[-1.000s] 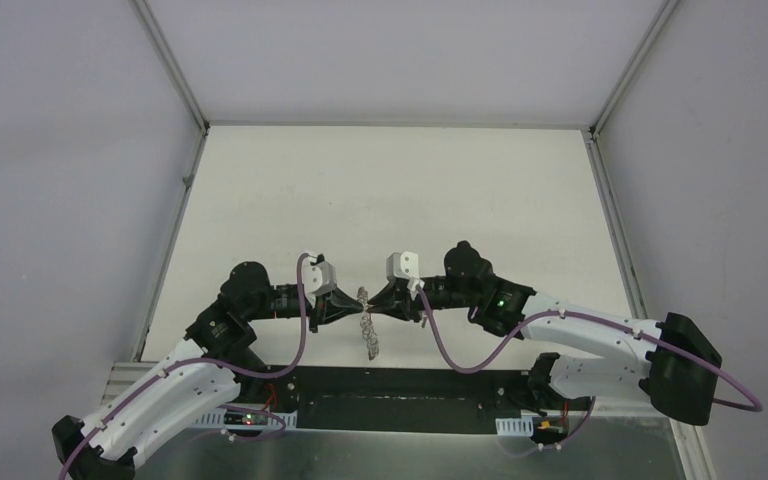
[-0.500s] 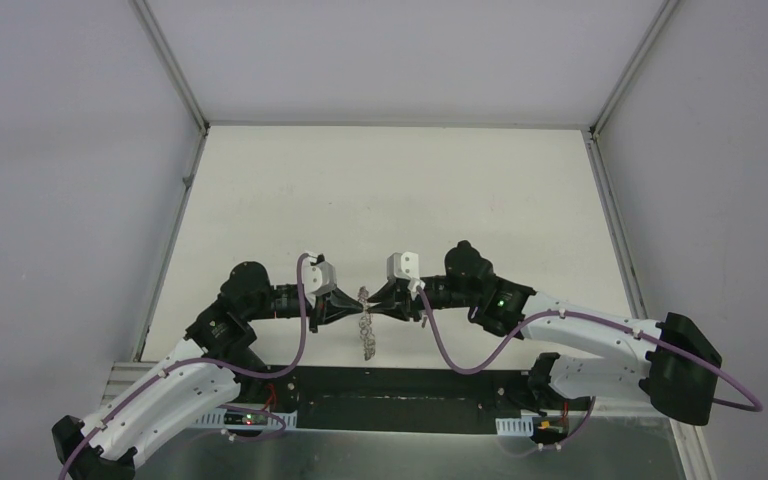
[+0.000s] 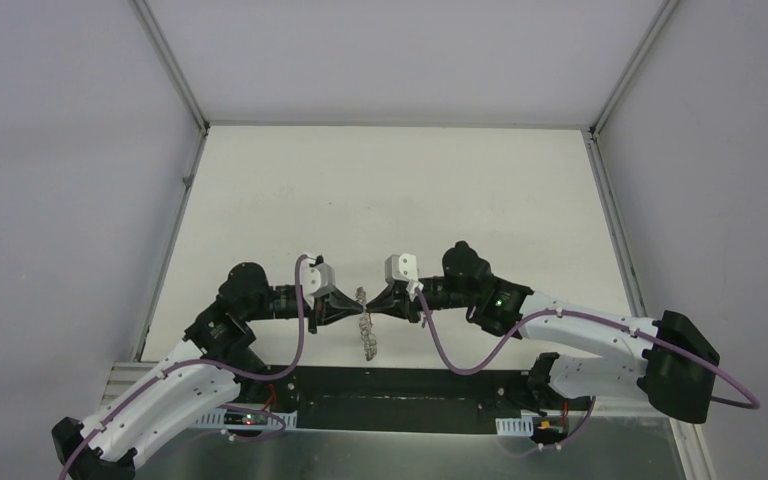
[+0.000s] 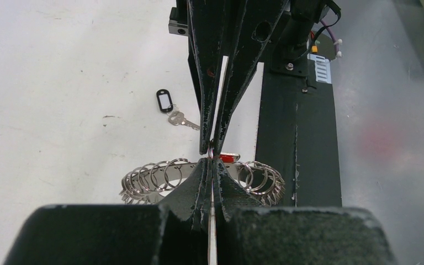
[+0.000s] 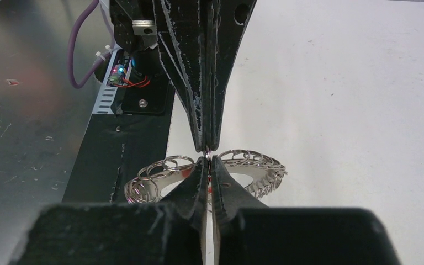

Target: Put the keys on the keyring

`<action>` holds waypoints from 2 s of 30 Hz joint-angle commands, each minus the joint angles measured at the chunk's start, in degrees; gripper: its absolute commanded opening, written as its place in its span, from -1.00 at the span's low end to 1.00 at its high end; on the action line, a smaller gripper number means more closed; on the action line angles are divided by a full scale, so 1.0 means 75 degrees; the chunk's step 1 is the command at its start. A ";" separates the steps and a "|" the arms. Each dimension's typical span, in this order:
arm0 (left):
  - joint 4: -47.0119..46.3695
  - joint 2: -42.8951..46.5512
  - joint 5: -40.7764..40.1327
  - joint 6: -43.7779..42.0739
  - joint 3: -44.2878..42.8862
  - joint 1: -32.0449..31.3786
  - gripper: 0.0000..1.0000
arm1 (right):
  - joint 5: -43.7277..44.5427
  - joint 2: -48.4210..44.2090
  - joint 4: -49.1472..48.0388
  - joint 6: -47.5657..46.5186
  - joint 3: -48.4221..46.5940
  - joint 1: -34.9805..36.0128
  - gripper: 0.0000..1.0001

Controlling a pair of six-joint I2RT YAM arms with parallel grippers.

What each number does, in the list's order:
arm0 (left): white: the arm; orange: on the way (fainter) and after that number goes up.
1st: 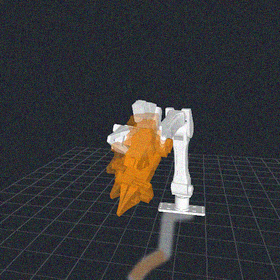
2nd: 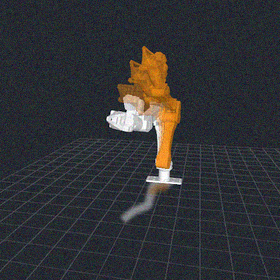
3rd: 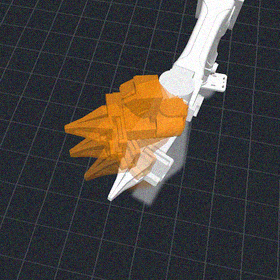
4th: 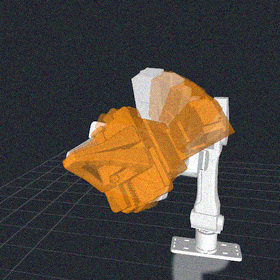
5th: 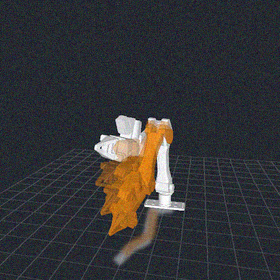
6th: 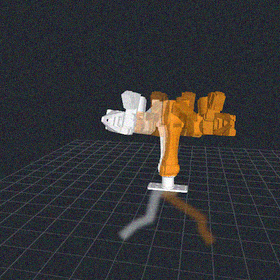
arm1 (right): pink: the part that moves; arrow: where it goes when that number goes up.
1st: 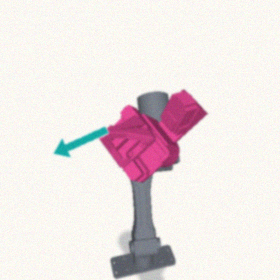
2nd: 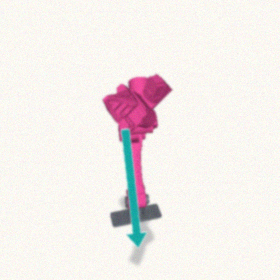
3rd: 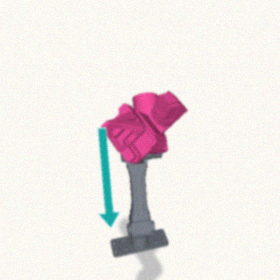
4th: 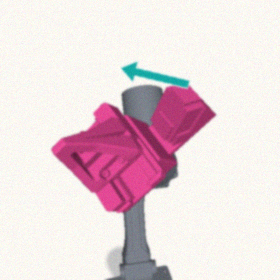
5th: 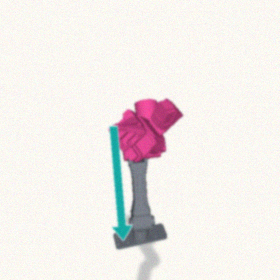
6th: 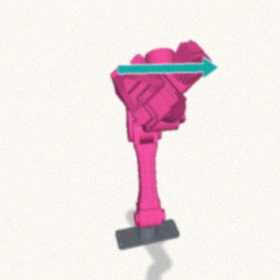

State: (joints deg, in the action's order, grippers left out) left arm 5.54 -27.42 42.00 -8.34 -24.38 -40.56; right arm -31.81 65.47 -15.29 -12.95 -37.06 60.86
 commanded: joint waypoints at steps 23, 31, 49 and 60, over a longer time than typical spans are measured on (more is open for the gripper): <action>-0.0303 -0.0609 -0.0029 -0.0705 -0.0414 -0.0081 -0.29 | 0.0722 0.0252 0.6201 -0.1336 -0.2749 0.0021 -1.00; -0.2357 -0.1021 0.0336 -0.0450 0.0184 -0.0240 -0.23 | 0.0527 0.0182 0.5977 -0.1099 -0.2767 0.0027 -1.00; -0.3608 -0.2203 0.0223 -0.0090 0.0561 -0.0858 -0.29 | 0.0515 -0.0014 0.5478 -0.0946 -0.2582 0.0030 -1.00; -0.3488 -0.2410 0.0235 -0.0280 0.0555 -0.1040 -0.84 | 0.0486 0.0028 0.5462 -0.0911 -0.2632 0.0028 -1.00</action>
State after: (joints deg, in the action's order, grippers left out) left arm -18.09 -45.69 43.55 -9.63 -20.60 -47.66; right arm -27.07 67.24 29.04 -20.45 -55.35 60.86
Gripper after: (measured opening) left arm 0.147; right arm 0.012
